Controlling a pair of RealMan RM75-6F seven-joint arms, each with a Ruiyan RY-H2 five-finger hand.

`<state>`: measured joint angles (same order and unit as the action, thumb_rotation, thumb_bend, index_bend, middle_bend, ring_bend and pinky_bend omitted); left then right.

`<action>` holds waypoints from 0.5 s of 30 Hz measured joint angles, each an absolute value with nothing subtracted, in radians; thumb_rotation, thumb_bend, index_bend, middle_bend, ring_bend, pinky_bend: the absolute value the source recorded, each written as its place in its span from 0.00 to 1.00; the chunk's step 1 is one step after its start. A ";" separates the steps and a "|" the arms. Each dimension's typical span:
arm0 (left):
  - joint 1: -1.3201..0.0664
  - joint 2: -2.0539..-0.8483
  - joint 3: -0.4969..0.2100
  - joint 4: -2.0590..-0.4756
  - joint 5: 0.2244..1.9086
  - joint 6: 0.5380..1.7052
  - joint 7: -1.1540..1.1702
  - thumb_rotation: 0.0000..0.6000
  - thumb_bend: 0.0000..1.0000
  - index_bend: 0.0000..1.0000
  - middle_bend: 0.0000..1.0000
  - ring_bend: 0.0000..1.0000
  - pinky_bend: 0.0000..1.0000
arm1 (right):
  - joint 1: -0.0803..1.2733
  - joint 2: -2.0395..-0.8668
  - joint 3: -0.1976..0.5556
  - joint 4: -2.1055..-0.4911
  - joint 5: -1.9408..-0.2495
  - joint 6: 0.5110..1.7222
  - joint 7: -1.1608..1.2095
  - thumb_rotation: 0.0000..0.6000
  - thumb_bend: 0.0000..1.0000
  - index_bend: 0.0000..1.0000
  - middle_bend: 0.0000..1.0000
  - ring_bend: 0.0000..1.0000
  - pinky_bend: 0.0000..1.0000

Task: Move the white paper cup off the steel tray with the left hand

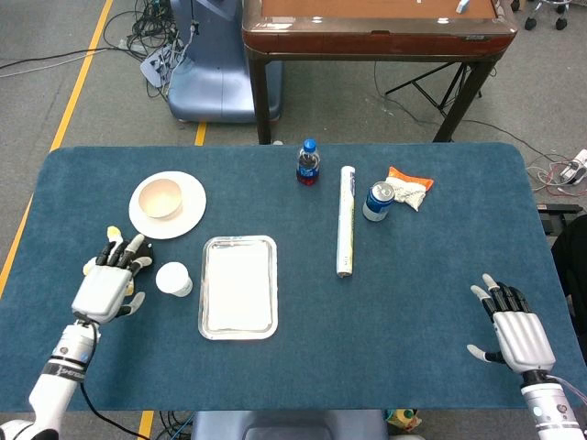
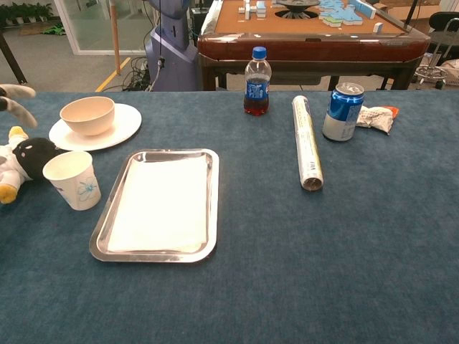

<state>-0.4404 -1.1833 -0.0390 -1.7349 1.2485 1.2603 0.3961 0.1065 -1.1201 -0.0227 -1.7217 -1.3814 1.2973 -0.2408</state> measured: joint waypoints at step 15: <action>-0.199 -1.126 0.004 -1.646 1.344 1.481 0.050 1.00 0.32 0.21 0.00 0.00 0.00 | 0.069 -1.121 -0.051 -1.757 -1.477 1.380 -0.276 1.00 0.20 0.00 0.00 0.00 0.00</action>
<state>-0.1988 -1.1257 0.0038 -1.6464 1.3440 1.4814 0.0496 0.0686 -1.1208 -0.0508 -1.7572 -1.4767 1.3796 -0.2757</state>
